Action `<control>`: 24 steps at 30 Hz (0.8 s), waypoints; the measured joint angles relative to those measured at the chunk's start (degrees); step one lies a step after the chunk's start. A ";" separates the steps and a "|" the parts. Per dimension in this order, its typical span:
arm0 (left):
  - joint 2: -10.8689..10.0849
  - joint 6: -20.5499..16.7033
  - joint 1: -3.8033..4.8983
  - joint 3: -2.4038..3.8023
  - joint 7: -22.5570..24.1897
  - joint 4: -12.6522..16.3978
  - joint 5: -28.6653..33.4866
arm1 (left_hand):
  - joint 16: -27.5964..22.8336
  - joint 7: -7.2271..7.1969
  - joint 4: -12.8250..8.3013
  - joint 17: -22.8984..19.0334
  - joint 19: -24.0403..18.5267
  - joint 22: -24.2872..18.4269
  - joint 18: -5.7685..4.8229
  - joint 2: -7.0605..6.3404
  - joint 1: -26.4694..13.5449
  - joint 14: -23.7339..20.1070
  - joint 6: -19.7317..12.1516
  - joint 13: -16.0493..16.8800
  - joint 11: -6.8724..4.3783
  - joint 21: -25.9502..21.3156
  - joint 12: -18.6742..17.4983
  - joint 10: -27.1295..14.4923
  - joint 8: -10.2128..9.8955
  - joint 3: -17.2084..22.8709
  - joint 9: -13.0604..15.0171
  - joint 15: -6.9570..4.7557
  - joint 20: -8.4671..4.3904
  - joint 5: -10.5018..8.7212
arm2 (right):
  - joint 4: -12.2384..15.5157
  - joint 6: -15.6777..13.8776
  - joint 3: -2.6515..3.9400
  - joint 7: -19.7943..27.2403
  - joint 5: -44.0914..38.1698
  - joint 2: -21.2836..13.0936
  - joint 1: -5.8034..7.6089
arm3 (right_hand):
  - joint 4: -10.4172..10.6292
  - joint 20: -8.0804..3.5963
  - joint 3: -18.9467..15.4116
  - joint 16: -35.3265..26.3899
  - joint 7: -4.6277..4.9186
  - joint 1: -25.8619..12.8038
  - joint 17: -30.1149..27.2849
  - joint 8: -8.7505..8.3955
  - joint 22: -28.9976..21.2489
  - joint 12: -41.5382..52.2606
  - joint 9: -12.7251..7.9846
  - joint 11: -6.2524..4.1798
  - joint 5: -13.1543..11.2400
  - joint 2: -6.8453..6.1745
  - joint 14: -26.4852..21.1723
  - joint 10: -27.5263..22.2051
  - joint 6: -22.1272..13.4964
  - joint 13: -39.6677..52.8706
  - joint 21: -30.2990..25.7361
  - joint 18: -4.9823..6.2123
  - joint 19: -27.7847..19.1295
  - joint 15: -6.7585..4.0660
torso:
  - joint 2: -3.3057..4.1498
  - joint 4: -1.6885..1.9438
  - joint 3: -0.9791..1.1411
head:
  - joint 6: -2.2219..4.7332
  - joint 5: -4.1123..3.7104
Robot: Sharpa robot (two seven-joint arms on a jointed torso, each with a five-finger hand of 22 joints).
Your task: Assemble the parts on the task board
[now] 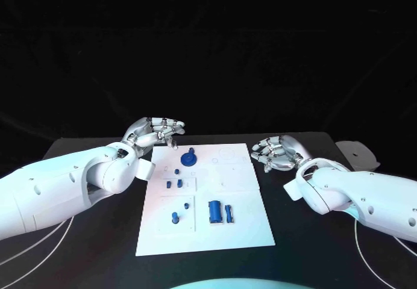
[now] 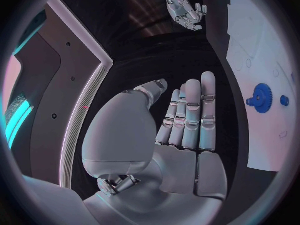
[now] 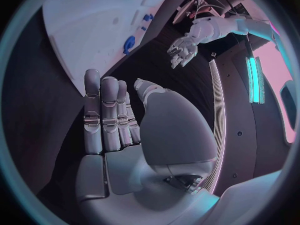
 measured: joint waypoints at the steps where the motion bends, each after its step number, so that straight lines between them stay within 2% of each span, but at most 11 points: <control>1: 0.47 -0.16 -0.08 0.00 0.49 -0.81 0.58 | -1.41 0.00 0.18 -0.65 -0.81 -0.61 0.00 0.00 0.00 -1.11 0.00 -0.14 -0.06 -1.11 0.00 0.31 0.00 -0.18 0.00 0.04 0.07 0.00 | -1.63 0.21 0.11 1.20 2.06 0.80 0.08 | 0.02 0.32 0.59 -2.67 0.10 0.30 -1.01 -0.43 -2.14 -2.27 -0.49 0.29 -0.14 -0.30 -0.60 0.29 -0.13 -3.20 -2.01 0.00 -0.32 0.27 | -0.22 -0.07 -0.13 | 0.37 -0.01; 4: 2.00 -0.81 -0.29 0.00 1.97 -3.43 2.56 | -5.63 0.00 0.57 -2.61 -2.47 -2.56 0.00 0.00 0.00 -3.47 0.00 -0.73 0.03 -4.48 -0.21 0.81 0.27 -0.57 0.00 0.35 0.47 0.00 | -6.66 1.05 0.48 4.63 8.28 3.42 0.34 | 0.00 1.69 2.03 -12.22 0.38 0.29 -4.89 -2.08 -9.28 -9.14 -2.21 1.51 -0.55 -0.29 -4.06 1.52 -0.35 -13.09 -8.56 0.00 -2.43 1.82 | -0.95 -0.25 -0.44 | 1.58 -0.01; 7: 3.33 -1.45 -0.77 0.05 3.30 -6.04 4.41 | -17.30 0.22 1.93 -7.26 -6.51 -7.94 0.00 -0.09 -0.09 -8.58 -0.42 -2.26 0.55 -13.46 -2.62 1.27 0.27 -0.63 0.00 2.04 2.44 -0.34 | -11.50 2.23 0.65 7.33 13.41 6.33 0.39 | -0.27 3.45 2.59 -20.06 0.98 0.29 -8.70 -3.77 -15.11 -13.62 -3.55 2.51 -0.56 -0.29 -7.85 1.89 -0.47 -20.01 -13.50 -0.03 -5.07 3.52 | -1.61 -0.41 -0.65 | 2.59 0.01; 10: 4.97 -1.96 -1.67 0.10 4.53 -9.08 6.07 | -29.83 0.12 2.74 -11.00 -11.74 -15.45 -0.01 -0.18 -0.17 -13.01 -2.21 -4.58 2.16 -25.81 -6.85 0.27 0.25 -0.82 -0.11 4.60 6.30 -0.34 | -15.79 3.75 0.81 9.33 17.39 9.21 0.38 | -0.43 5.03 2.72 -25.81 1.45 0.28 -12.10 -5.37 -20.90 -16.80 -4.87 3.34 -0.90 -0.29 -9.22 2.72 -0.01 -26.14 -14.87 -0.03 -6.65 4.70 | -2.16 -0.52 -0.71 | 3.51 0.24; 12: 5.96 -2.23 -2.28 0.10 5.14 -10.62 6.97 | -34.85 -0.10 3.17 -12.39 -13.28 -18.82 -0.01 -0.17 -0.17 -14.48 -2.61 -5.51 3.03 -31.02 -9.06 -0.37 -0.21 -1.31 -0.51 5.90 7.82 -0.34 | -17.35 4.72 0.85 10.29 19.15 10.31 0.35 | -0.82 5.47 2.32 -28.42 1.67 0.29 -13.95 -6.29 -24.61 -18.27 -5.76 3.72 -0.90 -0.29 -9.35 3.35 0.22 -29.60 -14.87 -0.04 -7.09 4.92 | -2.52 -0.53 -0.75 | 4.16 0.42; 16: 7.44 -2.77 -3.51 0.13 6.29 -12.77 8.45 | -41.89 -0.48 2.81 -14.57 -14.40 -23.18 0.00 0.50 0.16 -17.21 -4.46 -5.98 4.44 -37.69 -12.69 -2.07 -1.26 -3.69 -1.64 7.11 8.48 -0.58 | -19.60 6.64 0.87 11.66 21.58 11.83 0.23 | -1.74 5.73 1.38 -31.86 1.73 -0.56 -16.97 -7.55 -30.15 -20.21 -7.51 3.77 -1.52 0.56 -10.18 3.58 -0.54 -33.80 -15.01 -0.03 -8.56 5.59 | -3.00 -0.42 -0.72 | 4.93 0.75; 17: 7.40 -2.79 -3.52 0.10 6.28 -12.73 8.45 | -44.13 -1.31 1.88 -15.53 -18.17 -23.97 -0.69 1.55 -1.71 -21.40 -8.85 -6.34 3.60 -39.07 -13.38 -3.87 -2.41 -6.07 -2.99 6.36 7.12 -1.66 | -19.48 6.64 0.88 11.66 21.60 11.82 0.24 | -3.20 4.60 -0.81 -33.09 0.86 -2.60 -19.39 -8.58 -32.94 -20.88 -9.83 3.02 -2.45 1.74 -11.86 2.08 -4.98 -34.86 -15.45 -0.20 -10.32 5.12 | -3.02 -0.41 -0.71 | 4.95 0.79; 19: 7.21 -2.84 -3.45 0.10 6.16 -12.54 8.44 | -48.61 -3.60 -0.29 -17.54 -27.51 -25.20 -2.97 3.95 -7.24 -31.31 -19.16 -7.12 1.21 -41.59 -14.51 -14.65 -5.00 -11.34 -6.01 4.26 3.51 -4.15 | -19.14 6.52 0.91 11.61 21.60 11.60 0.23 | -6.30 1.96 -6.08 -35.62 -1.47 -8.24 -24.70 -10.87 -38.87 -22.26 -15.03 1.29 -4.42 3.72 -18.38 -3.05 -15.51 -36.94 -16.21 -2.77 -16.87 3.84 | -3.00 -0.38 -0.70 | 4.94 0.76; 20: 7.09 -2.94 -3.43 0.11 6.10 -12.28 8.43 | -51.05 -4.89 -1.53 -18.65 -32.90 -25.86 -4.38 5.23 -10.83 -36.96 -25.05 -7.55 -0.25 -42.92 -15.08 -22.52 -6.46 -14.35 -7.70 3.07 1.41 -5.56 | -18.82 6.38 1.05 11.58 21.64 11.40 0.17 | -8.05 0.47 -9.02 -37.04 -2.83 -11.81 -27.70 -12.14 -42.19 -23.06 -17.98 0.29 -5.52 4.81 -26.40 -10.72 -21.55 -38.08 -16.69 -4.09 -24.91 3.10 | -2.99 -0.32 -0.67 | 4.97 0.71; 22: 6.94 -3.25 -3.48 0.18 6.03 -11.62 8.41 | -54.20 -6.52 -3.16 -20.09 -39.94 -26.66 -5.87 6.90 -16.41 -44.34 -32.72 -8.13 -2.09 -44.61 -15.80 -33.33 -8.38 -18.25 -9.91 1.47 -1.28 -7.40 | -18.01 6.05 1.38 11.58 21.81 11.04 -0.03 | -9.97 -1.20 -12.29 -38.58 -4.32 -16.46 -31.02 -13.55 -45.86 -23.89 -21.27 -0.84 -6.75 6.02 -36.68 -21.55 -28.24 -39.32 -17.20 -5.48 -35.24 2.28 | -3.00 -0.10 -0.55 | 5.20 0.65; 24: 6.79 -3.78 -3.57 0.31 5.99 -10.53 8.40 | -56.27 -7.60 -4.22 -21.06 -44.57 -27.21 -6.70 7.96 -21.12 -49.22 -37.77 -8.52 -3.34 -45.71 -16.26 -40.57 -9.61 -20.84 -11.38 0.41 -3.04 -8.60 | -16.67 5.56 1.79 11.62 22.14 10.61 -0.33 | -11.81 -2.77 -15.38 -40.04 -5.73 -22.09 -34.18 -14.88 -49.35 -24.72 -24.42 -1.96 -7.91 7.16 -47.02 -32.72 -34.59 -40.49 -17.42 -6.35 -45.56 1.48 | -3.03 0.31 -0.31 | 5.68 0.56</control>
